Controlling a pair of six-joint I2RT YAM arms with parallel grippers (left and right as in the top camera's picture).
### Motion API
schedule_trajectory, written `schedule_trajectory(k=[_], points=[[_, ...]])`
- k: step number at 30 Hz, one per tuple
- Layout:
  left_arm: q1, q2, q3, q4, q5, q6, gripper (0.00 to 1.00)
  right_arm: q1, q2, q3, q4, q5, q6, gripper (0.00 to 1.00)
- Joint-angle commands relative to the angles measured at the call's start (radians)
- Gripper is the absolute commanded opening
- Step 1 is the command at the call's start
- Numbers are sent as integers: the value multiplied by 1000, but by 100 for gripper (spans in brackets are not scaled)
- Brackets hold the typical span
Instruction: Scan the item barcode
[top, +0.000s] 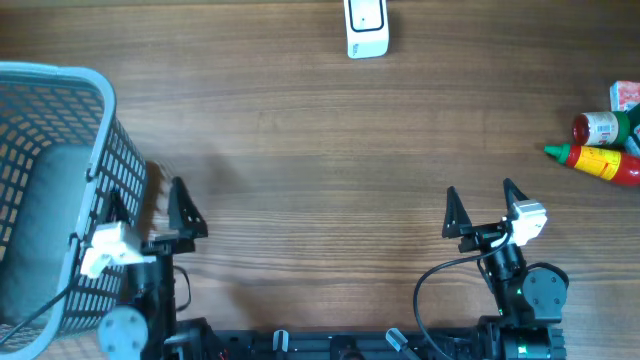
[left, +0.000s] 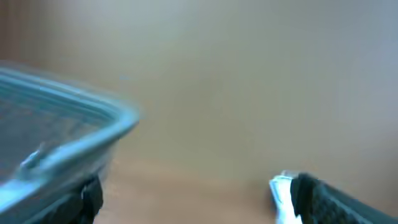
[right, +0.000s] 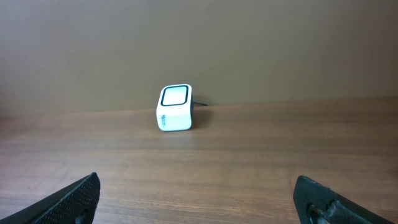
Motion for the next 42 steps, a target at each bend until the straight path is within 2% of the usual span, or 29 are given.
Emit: schedule_trajectory(k=[1,4,6,9,10,11,14,42], points=[[-58,-8,-43,107,156,-102,100,5,-10,-1,6,16,-11,100],[-114,-8,-174,245,134,-105,100,5,-10,-1,6,16,-11,100],[-121,-8,-265,258,53,-105,100,5,-10,-1,6,16,-11,100],[-121,-8,-267,-11,-131,-105,100,5,-10,-1,6,16,-11,100],[-121,-8,-267,-40,-140,-63,100,5,-10,-1,6,16,-11,100],[-123,-8,-267,-39,-129,4,100,5,-10,-1,6,16,-11,100],[-153,-8,-267,-42,-115,80,100,5,-10,-1,6,16,-11,100],[-143,-5,-267,-39,-104,83,100,5,-10,-1,6,16,-11,100]])
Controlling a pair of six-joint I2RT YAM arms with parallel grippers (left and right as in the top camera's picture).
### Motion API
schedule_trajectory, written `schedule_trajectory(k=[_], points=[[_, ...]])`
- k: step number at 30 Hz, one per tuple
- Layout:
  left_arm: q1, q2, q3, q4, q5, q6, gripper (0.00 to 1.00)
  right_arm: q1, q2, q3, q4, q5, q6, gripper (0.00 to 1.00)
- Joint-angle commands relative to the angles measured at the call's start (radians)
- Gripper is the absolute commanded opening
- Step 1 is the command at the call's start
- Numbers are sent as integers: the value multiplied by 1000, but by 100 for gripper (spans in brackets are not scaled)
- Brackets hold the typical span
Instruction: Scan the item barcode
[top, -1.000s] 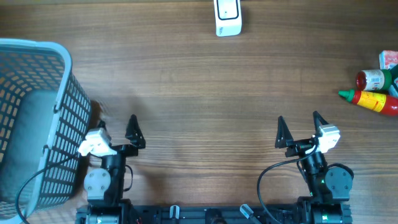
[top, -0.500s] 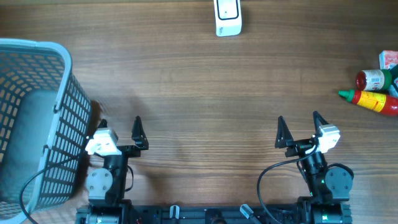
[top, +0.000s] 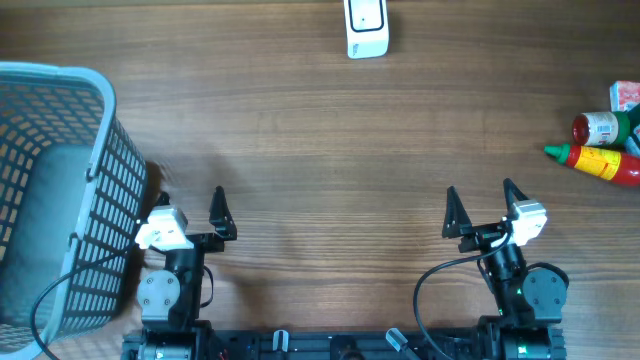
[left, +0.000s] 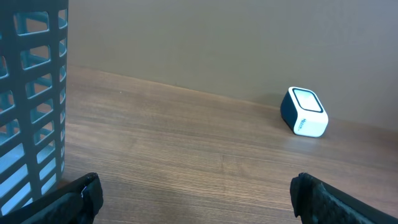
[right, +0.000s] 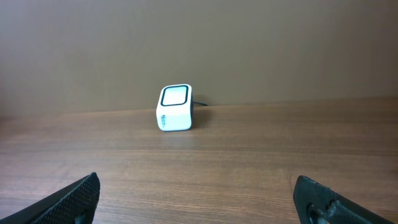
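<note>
A white barcode scanner (top: 366, 28) stands at the far edge of the wooden table, also seen in the left wrist view (left: 305, 112) and the right wrist view (right: 175, 107). A red sauce bottle (top: 600, 160) lies at the far right with a second bottle (top: 600, 128) and a small pink carton (top: 625, 95). My left gripper (top: 190, 205) (left: 196, 193) is open and empty near the front edge, just right of the basket. My right gripper (top: 480, 195) (right: 197, 193) is open and empty at the front right.
A tall blue-grey mesh basket (top: 100, 90) fills the left side, its wall close by in the left wrist view (left: 31, 93). A cable runs from the scanner's back.
My left gripper was against the basket's side with its view blurred. It now sits a little to the right, clear of the basket and facing the scanner. The right arm has not moved.
</note>
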Motion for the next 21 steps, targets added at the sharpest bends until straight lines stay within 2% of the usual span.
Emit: schedule_trajectory(k=[1,21], points=[[5,-4,0,-5,-10,20,100,5,-10,-1,5,16,-11,100],[5,-4,0,-5,-10,20,100,5,-10,-1,5,16,-11,100]])
